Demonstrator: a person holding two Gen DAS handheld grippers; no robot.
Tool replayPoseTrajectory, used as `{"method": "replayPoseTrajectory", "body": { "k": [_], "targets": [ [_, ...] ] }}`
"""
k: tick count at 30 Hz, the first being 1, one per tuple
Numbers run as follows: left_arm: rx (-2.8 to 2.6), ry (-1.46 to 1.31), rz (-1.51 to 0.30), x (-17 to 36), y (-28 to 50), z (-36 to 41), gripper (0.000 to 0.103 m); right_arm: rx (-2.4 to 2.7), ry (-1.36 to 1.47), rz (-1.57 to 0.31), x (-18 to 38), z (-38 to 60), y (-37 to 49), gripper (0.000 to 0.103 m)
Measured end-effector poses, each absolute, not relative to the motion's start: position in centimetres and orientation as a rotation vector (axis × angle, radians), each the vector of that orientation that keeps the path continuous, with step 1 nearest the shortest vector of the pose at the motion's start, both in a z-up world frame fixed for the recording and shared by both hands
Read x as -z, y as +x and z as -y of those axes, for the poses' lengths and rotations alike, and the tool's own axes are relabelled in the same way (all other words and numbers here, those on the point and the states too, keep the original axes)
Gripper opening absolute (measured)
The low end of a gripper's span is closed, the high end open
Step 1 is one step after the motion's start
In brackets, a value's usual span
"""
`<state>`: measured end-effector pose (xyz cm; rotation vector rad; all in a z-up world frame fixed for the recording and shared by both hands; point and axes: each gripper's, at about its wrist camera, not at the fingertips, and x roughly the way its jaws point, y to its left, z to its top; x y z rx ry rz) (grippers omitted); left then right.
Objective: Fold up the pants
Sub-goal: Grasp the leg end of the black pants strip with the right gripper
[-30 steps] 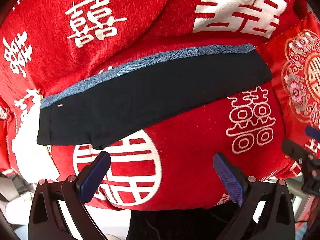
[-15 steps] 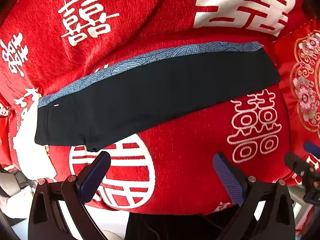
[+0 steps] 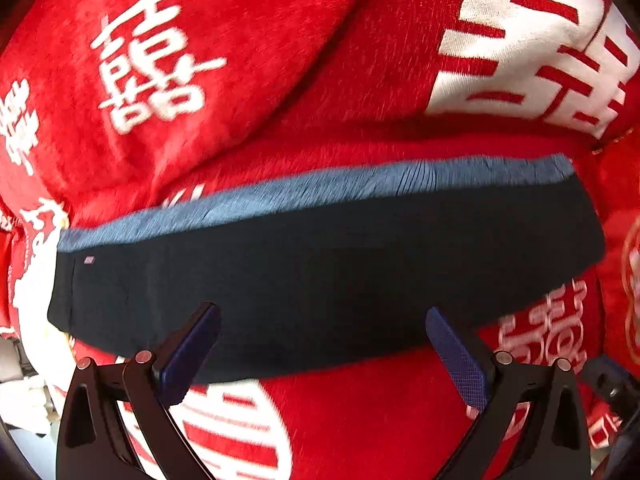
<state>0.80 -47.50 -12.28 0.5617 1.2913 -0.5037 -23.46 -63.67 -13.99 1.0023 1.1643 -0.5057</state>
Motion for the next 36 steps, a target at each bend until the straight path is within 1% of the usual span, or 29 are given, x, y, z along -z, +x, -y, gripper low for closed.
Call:
{"method": "replayPoseTrajectory", "body": {
  "k": [2, 3, 4, 6, 9, 12, 14, 15, 16, 17, 18, 19, 21, 24, 27, 31, 32, 35, 36],
  "targets": [
    [0.524, 0.575, -1.242, 13.9, 0.8, 49.1, 0.103, 0.517, 1.067, -1.081, 15.1, 65.0, -23.7, 0.077],
    [0.529, 0.583, -1.228, 14.7, 0.8, 49.7, 0.103, 0.529, 1.083, -1.053, 15.9, 65.6, -23.6, 0.059],
    [0.528, 0.601, -1.223, 15.9, 0.7, 50.3, 0.103, 0.540, 1.097, -1.029, 16.7, 66.1, -23.5, 0.050],
    [0.524, 0.615, -1.241, 17.9, 0.7, 50.9, 0.103, 0.555, 1.088, -0.997, 17.4, 66.8, -22.9, 0.045],
    [0.523, 0.624, -1.258, 20.0, 0.4, 51.0, 0.103, 0.512, 0.934, -0.981, 16.9, 67.3, -19.9, 0.045],
    [0.534, 0.609, -1.236, 20.3, 0.2, 50.4, 0.103, 0.513, 0.864, -1.005, 17.6, 69.0, -17.6, 0.045],
    [0.542, 0.613, -1.247, 20.4, 0.5, 50.3, 0.103, 0.592, 0.833, -1.045, 18.3, 70.5, -17.6, 0.042],
    [0.538, 0.615, -1.254, 20.3, 0.6, 50.2, 0.103, 0.607, 0.851, -1.031, 18.3, 71.3, -18.1, 0.040],
    [0.529, 0.618, -1.257, 20.1, 0.7, 50.1, 0.103, 0.612, 0.887, -0.994, 17.6, 72.0, -19.0, 0.043],
    [0.525, 0.612, -1.248, 19.7, 0.9, 49.9, 0.103, 0.615, 0.898, -0.976, 17.1, 72.0, -19.5, 0.044],
    [0.527, 0.599, -1.232, 19.2, 0.9, 49.9, 0.103, 0.597, 0.915, -0.950, 16.4, 71.7, -20.3, 0.048],
    [0.528, 0.580, -1.222, 18.6, 0.9, 49.9, 0.103, 0.573, 0.936, -0.933, 16.1, 71.2, -21.1, 0.055],
    [0.530, 0.562, -1.225, 18.3, 0.9, 50.0, 0.103, 0.548, 1.006, -0.906, 16.2, 70.0, -22.9, 0.059],
    [0.518, 0.577, -1.222, 18.8, 0.6, 50.2, 0.103, 0.541, 1.140, -0.852, 18.0, 68.2, -25.5, 0.059],
    [0.520, 0.604, -1.236, 20.1, 0.1, 50.3, 0.103, 0.535, 1.233, -0.775, 20.3, 67.7, -26.3, 0.059],
    [0.533, 0.610, -1.214, 20.1, 0.1, 50.1, 0.103, 0.506, 1.258, -0.644, 21.1, 68.8, -25.0, 0.059],
    [0.531, 0.617, -1.212, 19.8, -0.2, 50.3, 0.103, 0.505, 1.264, -0.630, 21.4, 69.0, -24.3, 0.061],
    [0.533, 0.575, -1.208, 18.2, 0.2, 50.3, 0.103, 0.510, 1.240, -0.611, 21.6, 69.9, -22.6, 0.061],
    [0.535, 0.564, -1.199, 17.8, 0.5, 50.1, 0.100, 0.509, 1.229, -0.617, 21.6, 70.0, -21.9, 0.061]
  ]
}}
